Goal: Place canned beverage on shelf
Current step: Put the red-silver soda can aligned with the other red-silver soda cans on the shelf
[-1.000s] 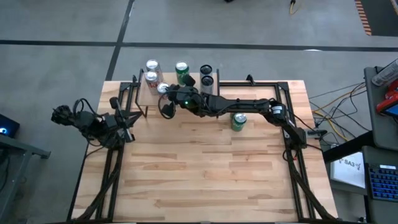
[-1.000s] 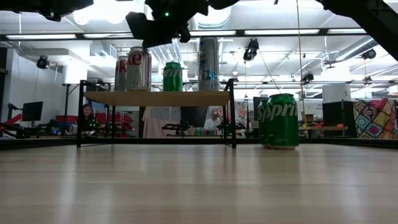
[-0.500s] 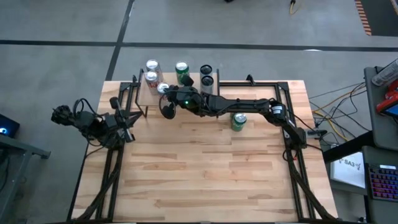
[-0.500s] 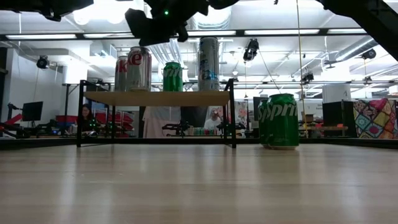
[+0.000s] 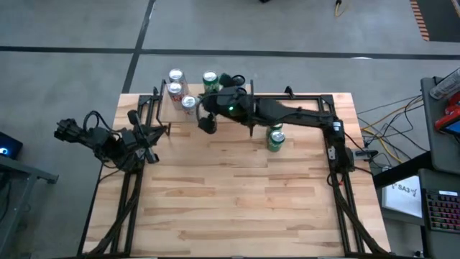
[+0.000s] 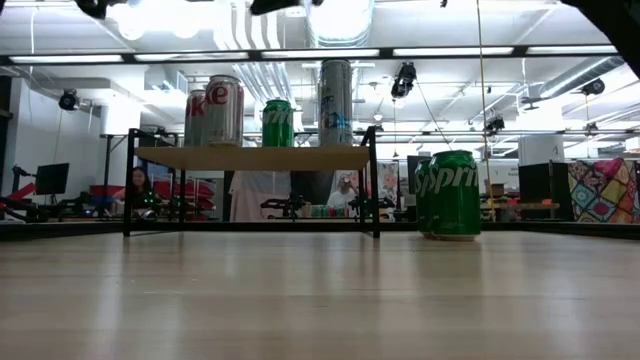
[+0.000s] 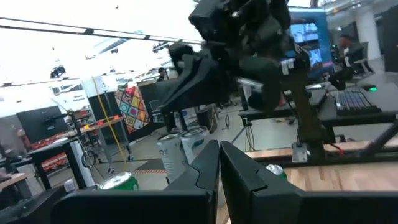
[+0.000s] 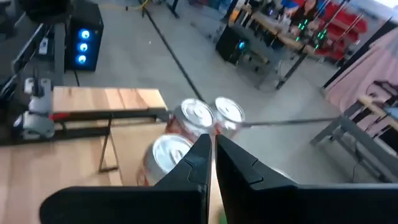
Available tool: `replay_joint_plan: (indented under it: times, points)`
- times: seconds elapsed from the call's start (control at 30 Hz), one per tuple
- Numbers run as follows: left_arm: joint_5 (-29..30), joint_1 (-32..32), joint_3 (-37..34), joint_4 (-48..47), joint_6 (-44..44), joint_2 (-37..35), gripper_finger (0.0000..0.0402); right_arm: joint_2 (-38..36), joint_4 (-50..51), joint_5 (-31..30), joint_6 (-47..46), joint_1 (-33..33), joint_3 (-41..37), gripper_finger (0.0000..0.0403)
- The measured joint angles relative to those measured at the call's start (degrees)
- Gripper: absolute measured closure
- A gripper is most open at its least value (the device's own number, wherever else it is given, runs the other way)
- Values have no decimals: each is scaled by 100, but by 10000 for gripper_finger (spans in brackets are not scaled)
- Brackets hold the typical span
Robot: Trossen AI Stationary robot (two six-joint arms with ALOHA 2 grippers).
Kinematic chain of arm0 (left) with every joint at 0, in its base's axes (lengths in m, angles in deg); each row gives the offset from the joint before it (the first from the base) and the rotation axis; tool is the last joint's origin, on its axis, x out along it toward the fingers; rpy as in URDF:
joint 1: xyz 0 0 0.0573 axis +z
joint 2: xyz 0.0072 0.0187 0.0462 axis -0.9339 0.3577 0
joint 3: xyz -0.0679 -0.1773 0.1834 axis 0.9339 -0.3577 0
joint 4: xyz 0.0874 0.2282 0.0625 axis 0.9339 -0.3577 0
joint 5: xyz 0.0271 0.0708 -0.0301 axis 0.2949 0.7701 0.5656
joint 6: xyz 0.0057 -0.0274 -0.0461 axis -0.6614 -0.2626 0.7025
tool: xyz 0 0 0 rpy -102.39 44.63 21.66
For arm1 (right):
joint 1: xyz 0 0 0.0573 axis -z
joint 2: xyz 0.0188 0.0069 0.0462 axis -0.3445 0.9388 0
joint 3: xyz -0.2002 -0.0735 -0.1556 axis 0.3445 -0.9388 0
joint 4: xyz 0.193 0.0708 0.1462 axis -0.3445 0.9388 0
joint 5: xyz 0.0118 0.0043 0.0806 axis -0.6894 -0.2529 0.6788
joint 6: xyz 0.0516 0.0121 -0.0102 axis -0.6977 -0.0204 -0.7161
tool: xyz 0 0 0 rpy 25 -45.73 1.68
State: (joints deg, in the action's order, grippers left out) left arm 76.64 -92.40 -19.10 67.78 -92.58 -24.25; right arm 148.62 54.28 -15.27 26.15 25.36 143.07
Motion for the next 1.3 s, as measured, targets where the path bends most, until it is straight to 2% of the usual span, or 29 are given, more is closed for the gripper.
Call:
replay_joint_plan:
  times: [0.1,0.23,0.43,0.5,0.63,0.7,0.8,1.0,1.1,1.3]
  points:
    - [6,62,336,24,18,389,402,-199,890,27,-274,2,290,390]
    - [2,220,892,-295,27,966,402,-465,1769,392,-537,5,431,390]
    - [-126,774,1901,-1522,202,1801,402,-936,2699,1077,-815,2,429,390]
    - [-551,1087,2254,-1980,354,2080,402,-1109,3052,1129,-857,2,423,390]
    - [-2082,1907,3047,-3210,541,2650,402,-1442,3378,1328,-890,0,239,390]
    - [-2545,2416,3532,-4042,726,2954,402,-1603,3417,1394,-909,-15,72,390]
    - [-3006,3308,4168,-5140,959,3417,402,-1894,3410,1472,-980,-37,-281,390]
    - [-3925,4859,4872,-5776,970,4209,402,-2370,3190,1457,-1171,-72,-1098,390]
    - [-4263,5217,4974,-5878,891,4484,402,-2537,3189,1461,-1235,-85,-1385,390]
    - [-4306,5250,4981,-6032,848,4737,402,-2937,3190,1455,-1415,-83,-1831,390]
